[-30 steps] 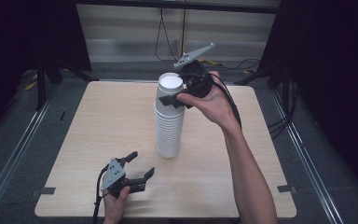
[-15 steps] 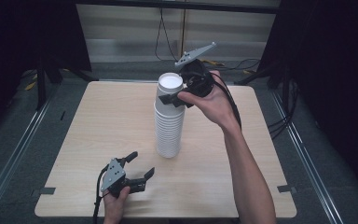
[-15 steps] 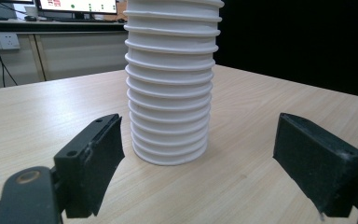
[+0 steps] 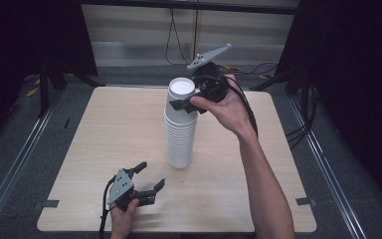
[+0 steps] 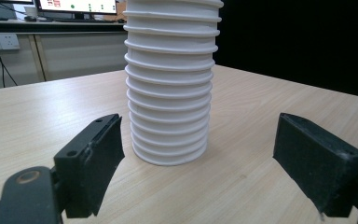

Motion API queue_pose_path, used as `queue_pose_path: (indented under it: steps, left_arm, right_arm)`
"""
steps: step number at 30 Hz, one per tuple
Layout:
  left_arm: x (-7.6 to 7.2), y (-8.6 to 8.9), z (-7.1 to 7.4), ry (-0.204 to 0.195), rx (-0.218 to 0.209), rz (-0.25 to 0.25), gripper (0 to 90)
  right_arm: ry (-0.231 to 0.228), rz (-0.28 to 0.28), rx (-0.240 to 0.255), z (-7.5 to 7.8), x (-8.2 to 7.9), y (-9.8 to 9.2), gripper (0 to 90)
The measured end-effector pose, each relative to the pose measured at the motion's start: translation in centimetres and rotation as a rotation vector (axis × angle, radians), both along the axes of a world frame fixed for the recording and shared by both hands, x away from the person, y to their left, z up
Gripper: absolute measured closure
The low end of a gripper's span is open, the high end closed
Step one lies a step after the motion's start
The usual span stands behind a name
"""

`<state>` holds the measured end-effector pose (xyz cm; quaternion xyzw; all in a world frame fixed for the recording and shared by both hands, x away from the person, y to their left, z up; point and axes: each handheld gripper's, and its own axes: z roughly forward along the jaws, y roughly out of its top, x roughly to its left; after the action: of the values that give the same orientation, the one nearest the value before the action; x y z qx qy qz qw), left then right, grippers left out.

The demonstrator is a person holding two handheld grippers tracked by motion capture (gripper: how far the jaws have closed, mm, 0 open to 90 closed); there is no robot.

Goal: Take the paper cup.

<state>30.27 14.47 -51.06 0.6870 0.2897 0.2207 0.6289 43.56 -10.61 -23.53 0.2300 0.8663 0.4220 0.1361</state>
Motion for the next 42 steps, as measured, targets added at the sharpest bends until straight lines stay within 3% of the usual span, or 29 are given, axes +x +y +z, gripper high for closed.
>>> queue_pose_path:
  steps: [9,11,14,23,27,31,34,42]
  left_arm:
    - [0.0,0.0,0.0,0.0,-0.001,0.0,15.6]
    - [0.0,0.0,0.0,-0.001,-0.001,0.001,15.7]
    - [0.0,0.0,0.0,0.0,-0.001,0.001,15.7]
    - [0.0,0.0,0.0,0.001,-0.004,0.0,15.6]
    - [0.0,0.0,0.0,0.0,-0.001,0.0,15.7]
    - [0.0,0.0,0.0,0.0,-0.002,0.001,15.7]
    - [0.0,0.0,0.0,0.001,-0.003,0.002,15.6]
    - [0.0,0.0,0.0,0.001,-0.005,0.001,15.6]
  right_arm:
    - [-0.003,0.004,0.009,0.3,0.0,-0.1,22.5]
    - [-0.035,-0.008,0.066,1.1,-0.4,-0.4,22.8]
    - [-0.029,-0.007,0.085,2.0,-0.5,-0.7,22.8]
    - [-0.05,-0.007,0.149,2.1,-0.6,-1.4,23.1]
    - [-0.08,-0.005,0.211,2.4,-1.1,-1.9,23.2]
    - [-0.098,-0.006,0.24,2.4,-1.5,-2.3,23.2]
    - [-0.109,-0.012,0.294,2.3,-1.8,-2.8,23.2]
    - [-0.129,-0.012,0.355,2.1,-2.1,-3.5,23.2]
